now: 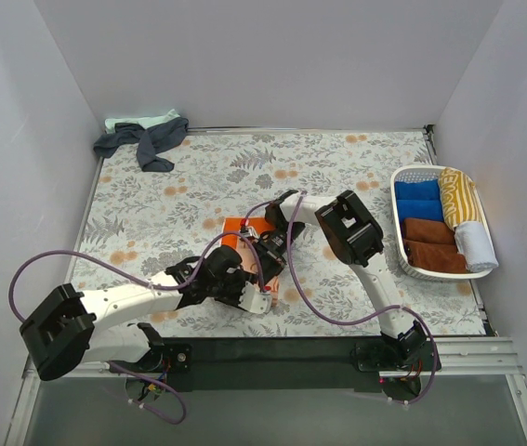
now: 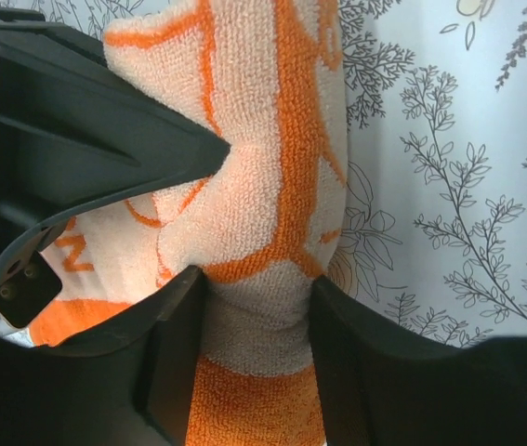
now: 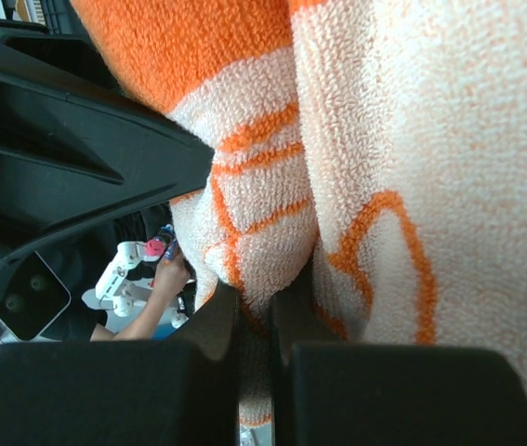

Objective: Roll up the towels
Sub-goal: Roll the towel

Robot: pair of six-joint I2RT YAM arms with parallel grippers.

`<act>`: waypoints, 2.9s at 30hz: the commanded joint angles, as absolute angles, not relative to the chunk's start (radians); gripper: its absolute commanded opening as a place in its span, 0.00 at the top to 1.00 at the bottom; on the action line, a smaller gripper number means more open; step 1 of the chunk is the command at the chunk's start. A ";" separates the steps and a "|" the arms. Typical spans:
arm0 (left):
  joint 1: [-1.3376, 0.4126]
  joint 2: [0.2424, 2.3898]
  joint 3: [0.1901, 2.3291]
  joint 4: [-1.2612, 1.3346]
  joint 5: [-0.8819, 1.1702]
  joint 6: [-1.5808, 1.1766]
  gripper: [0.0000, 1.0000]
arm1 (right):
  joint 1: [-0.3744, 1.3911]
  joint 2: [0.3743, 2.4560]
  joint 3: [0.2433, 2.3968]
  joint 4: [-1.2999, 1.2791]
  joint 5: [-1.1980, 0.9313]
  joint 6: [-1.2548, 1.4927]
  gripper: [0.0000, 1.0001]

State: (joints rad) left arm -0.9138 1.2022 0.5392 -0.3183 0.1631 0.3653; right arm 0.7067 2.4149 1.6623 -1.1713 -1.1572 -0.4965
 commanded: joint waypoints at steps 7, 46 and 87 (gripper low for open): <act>-0.905 1.336 0.598 -0.530 0.164 0.364 1.00 | 0.654 2.386 1.796 -1.152 -0.868 -0.499 0.69; -0.388 2.342 1.578 -1.293 0.816 0.518 0.98 | 0.936 1.575 1.114 -0.318 -0.175 -0.721 0.38; -0.737 0.890 0.601 -0.523 0.367 0.368 0.31 | 0.744 2.428 1.707 -1.238 -0.839 -0.666 0.99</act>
